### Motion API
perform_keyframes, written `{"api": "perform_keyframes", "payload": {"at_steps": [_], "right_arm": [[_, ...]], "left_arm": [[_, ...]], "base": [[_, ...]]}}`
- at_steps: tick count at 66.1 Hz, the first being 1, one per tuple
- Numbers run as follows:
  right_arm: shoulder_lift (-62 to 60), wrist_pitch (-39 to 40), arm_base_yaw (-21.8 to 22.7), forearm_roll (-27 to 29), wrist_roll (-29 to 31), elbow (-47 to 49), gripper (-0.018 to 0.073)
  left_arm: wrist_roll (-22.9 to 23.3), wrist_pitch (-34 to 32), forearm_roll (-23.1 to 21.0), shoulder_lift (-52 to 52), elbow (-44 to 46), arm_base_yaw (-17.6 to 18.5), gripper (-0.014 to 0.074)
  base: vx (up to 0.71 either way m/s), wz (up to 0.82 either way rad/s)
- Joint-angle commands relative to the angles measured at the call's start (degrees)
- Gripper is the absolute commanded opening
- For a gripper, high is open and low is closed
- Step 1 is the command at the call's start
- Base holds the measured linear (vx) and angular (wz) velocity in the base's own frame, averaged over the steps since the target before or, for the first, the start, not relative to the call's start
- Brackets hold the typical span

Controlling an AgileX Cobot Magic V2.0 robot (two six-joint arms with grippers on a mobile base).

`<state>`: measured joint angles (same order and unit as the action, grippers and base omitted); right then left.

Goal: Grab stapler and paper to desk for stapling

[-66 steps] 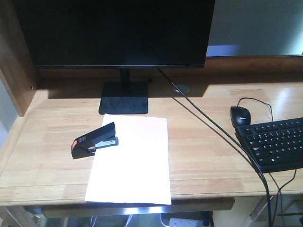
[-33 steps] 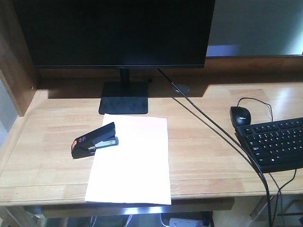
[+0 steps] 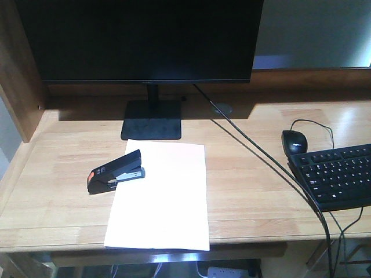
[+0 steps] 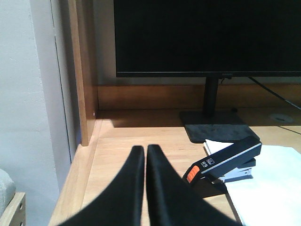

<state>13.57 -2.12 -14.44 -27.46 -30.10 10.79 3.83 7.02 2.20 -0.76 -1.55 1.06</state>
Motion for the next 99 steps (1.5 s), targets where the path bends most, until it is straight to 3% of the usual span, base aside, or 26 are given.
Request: {"api": "perform_keyframes", "payload": {"at_steps": [1, 20, 27, 41, 48, 70, 84, 99], "right_arm": [[0.3, 3.9, 0.2, -0.7, 0.2, 1.6, -0.0009], [0.3, 3.7, 0.2, -1.0, 0.4, 1.6, -0.0009], [0.3, 3.6, 0.7, -0.8, 3.9, 1.4, -0.0009], [-1.1, 3.3, 9.3, 17.0, 17.2, 1.4, -0.0009], [-2.7, 3.7, 11.5, 21.7, 23.1, 0.6, -0.0009], [-15.3, 9.7, 11.5, 21.9, 22.7, -12.8, -0.0009], [-15.0, 6.7, 11.5, 21.9, 21.1, -12.6, -0.0009], [-15.0, 6.4, 11.5, 22.2, 23.7, -12.6, -0.0009]], "left_arm": [[0.2, -4.4, -0.6, -0.8, -1.6, 0.2, -0.0007], [0.2, -4.4, -0.6, -0.8, -1.6, 0.2, -0.0007], [0.2, -4.4, -0.6, -0.8, -1.6, 0.2, -0.0007], [0.2, -4.4, -0.6, -0.8, -1.6, 0.2, -0.0007], [0.2, -4.4, -0.6, -0.8, -1.6, 0.2, -0.0007], [0.2, -4.4, -0.6, -0.8, -1.6, 0.2, -0.0007], [0.2, -4.3, -0.6, -0.8, -1.6, 0.2, -0.0007], [0.2, -4.3, -0.6, -0.8, -1.6, 0.2, -0.0007]], "base": [[0.00, 0.00], [0.00, 0.00], [0.00, 0.00], [0.00, 0.00], [0.00, 0.00], [0.00, 0.00], [0.00, 0.00], [0.00, 0.00]]}}
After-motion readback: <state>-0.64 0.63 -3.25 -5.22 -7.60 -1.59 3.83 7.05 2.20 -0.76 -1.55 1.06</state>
